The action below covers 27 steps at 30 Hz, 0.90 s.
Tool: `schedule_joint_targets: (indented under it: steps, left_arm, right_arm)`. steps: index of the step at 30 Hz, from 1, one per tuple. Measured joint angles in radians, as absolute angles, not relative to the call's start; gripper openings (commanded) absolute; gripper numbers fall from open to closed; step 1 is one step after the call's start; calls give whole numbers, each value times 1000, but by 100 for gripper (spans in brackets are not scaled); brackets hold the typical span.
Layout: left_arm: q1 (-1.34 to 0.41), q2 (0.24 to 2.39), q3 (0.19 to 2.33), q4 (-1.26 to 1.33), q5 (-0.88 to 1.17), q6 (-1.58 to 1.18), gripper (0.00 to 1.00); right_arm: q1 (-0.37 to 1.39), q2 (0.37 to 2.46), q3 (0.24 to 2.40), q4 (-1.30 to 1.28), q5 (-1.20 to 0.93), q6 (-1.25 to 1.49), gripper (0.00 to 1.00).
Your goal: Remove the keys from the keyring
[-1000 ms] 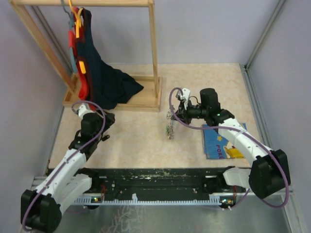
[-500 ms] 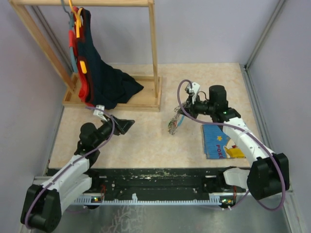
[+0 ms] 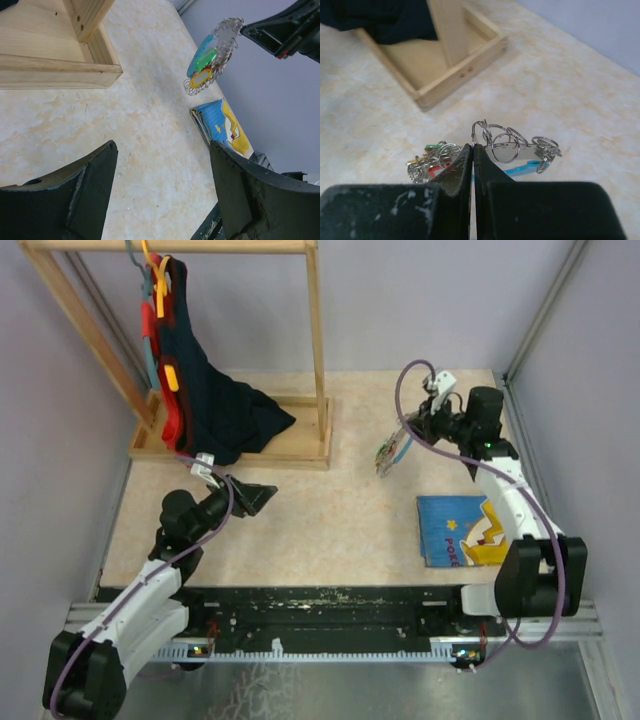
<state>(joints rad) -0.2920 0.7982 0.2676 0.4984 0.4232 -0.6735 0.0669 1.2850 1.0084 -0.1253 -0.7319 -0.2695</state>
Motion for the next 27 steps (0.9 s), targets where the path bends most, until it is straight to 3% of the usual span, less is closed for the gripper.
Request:
schedule_joint_targets:
  steps: [11,19,23,27]
  left_arm:
    - [-292,781,269,466,421,-657,80]
    - [-292,806,281,470,434,-658,80]
    - [-292,844,281,486,457,-673,80]
    - [-292,885,294,499,487,-687,79]
  right_arm:
    - [-144,1692,1287,-25,-561,-273,0]
    - [-272,1816,1312,-13,-516,-329,0]
    - [-339,1808,1242,-45,-525,-386,13]
    - [-375,1782,1151,-139,-538,-471,41]
